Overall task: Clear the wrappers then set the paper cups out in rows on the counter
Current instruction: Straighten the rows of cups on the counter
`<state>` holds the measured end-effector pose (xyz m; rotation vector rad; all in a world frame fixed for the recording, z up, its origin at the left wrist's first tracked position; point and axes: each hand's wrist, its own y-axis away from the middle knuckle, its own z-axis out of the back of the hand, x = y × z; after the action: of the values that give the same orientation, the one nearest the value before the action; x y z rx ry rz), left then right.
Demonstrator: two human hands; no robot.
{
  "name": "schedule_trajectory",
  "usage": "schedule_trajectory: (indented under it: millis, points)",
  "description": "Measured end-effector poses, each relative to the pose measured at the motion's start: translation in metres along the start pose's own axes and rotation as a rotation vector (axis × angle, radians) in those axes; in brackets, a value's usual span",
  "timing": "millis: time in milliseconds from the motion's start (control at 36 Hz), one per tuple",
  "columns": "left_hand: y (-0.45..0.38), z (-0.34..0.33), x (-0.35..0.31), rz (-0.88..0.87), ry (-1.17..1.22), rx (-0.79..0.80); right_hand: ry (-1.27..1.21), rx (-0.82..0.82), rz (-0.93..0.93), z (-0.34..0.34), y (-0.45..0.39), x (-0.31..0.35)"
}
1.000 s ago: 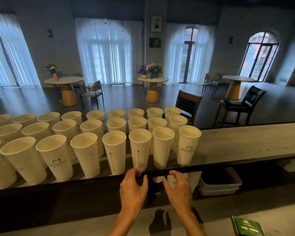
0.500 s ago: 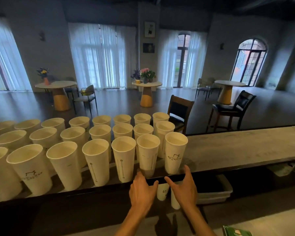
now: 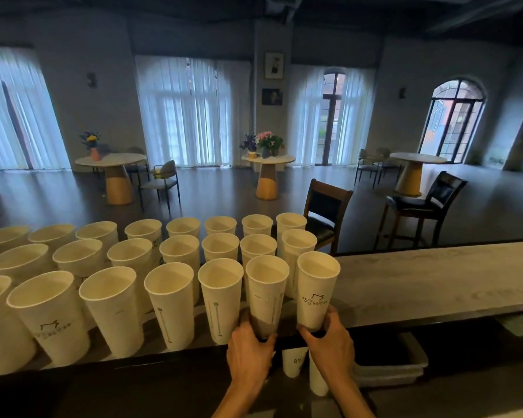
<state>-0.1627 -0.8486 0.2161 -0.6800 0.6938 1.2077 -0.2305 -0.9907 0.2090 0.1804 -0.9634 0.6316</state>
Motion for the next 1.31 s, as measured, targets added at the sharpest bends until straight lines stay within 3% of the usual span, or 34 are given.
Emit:
schedule_trajectory:
  millis: [194, 361, 556, 806, 972, 1056, 1222, 1306]
  points:
    - [0.002, -0.004, 0.007, 0.01, -0.029, 0.02, 0.024, 0.038, 0.02, 0.009, 0.007, 0.002]
    - [0.032, 0.024, 0.011, -0.028, -0.049, 0.111, 0.006, -0.025, -0.043, 0.031, 0.007, -0.012]
    - [0.049, 0.084, 0.001, -0.226, -0.013, 0.06, -0.01, -0.179, 0.023, 0.072, -0.017, -0.016]
    - [0.039, 0.117, -0.034, -0.506, 0.097, -0.05, -0.07, -0.366, 0.127, 0.101, -0.052, 0.047]
    - [-0.011, 0.147, -0.088, -0.642, 0.124, -0.166, -0.118, -0.352, 0.328, 0.11, -0.083, 0.092]
    - [-0.054, 0.158, -0.116, -0.701, 0.018, -0.168, -0.016, -0.255, 0.36, 0.108, -0.106, 0.114]
    - [-0.121, 0.157, -0.142, -0.728, -0.559, 0.191, 0.284, -0.01, 0.329, 0.085, -0.15, 0.128]
    - [-0.138, 0.152, -0.139, -0.72, -0.685, 0.29, 0.386, 0.078, 0.353, 0.074, -0.165, 0.129]
